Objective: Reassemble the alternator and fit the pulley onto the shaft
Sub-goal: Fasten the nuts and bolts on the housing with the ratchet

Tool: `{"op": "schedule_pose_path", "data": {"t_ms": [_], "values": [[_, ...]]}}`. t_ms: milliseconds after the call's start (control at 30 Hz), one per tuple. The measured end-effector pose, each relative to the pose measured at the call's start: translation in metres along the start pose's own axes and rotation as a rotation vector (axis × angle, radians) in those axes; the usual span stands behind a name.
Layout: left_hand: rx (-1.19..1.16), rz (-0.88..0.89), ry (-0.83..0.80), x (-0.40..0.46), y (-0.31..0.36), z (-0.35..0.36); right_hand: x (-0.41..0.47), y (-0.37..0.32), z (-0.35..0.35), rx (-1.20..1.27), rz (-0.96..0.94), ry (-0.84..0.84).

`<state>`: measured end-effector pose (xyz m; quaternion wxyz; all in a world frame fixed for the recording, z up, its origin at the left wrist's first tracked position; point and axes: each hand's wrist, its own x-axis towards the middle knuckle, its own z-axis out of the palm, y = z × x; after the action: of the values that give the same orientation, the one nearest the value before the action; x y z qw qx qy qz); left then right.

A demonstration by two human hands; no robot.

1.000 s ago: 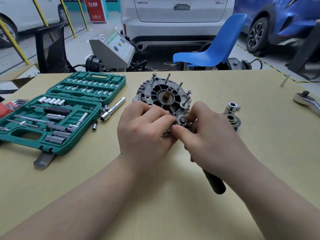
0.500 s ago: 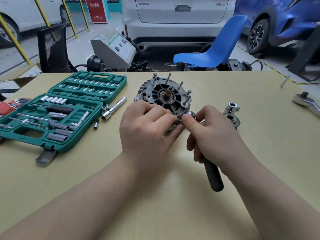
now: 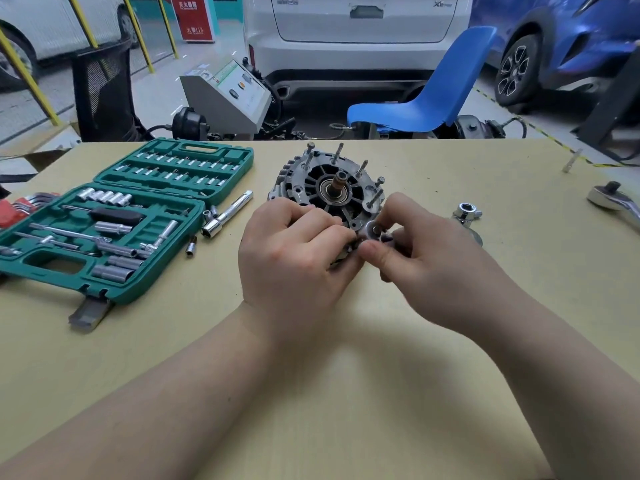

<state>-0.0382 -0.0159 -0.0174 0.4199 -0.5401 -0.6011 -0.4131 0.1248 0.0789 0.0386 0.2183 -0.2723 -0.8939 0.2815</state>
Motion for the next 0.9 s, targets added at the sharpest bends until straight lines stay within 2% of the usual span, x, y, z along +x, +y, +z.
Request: {"op": "schedule_pose_path", "data": {"t_ms": [200,333,433,533,733,900], "values": [[-0.012,-0.008,-0.008,0.0,0.001,0.0,0.002,-0.003,-0.002,0.068,0.044,-0.028],[-0.027,-0.012,-0.007,0.002,-0.001,-0.001,0.0,-0.005,0.007,0.015,0.056,-0.013],[-0.028,-0.016,-0.004,0.002,0.0,-0.001,0.0,-0.004,0.01,-0.075,-0.034,0.051],[-0.01,-0.008,0.004,0.001,0.0,0.0,0.0,-0.001,0.01,-0.283,-0.199,0.098],[-0.019,0.016,-0.015,-0.001,-0.002,0.0,0.023,0.003,-0.018,-0.513,-0.475,-0.072],[-0.007,0.013,-0.014,-0.001,-0.003,0.0,0.037,0.003,-0.03,-0.406,-0.494,-0.221]]}}
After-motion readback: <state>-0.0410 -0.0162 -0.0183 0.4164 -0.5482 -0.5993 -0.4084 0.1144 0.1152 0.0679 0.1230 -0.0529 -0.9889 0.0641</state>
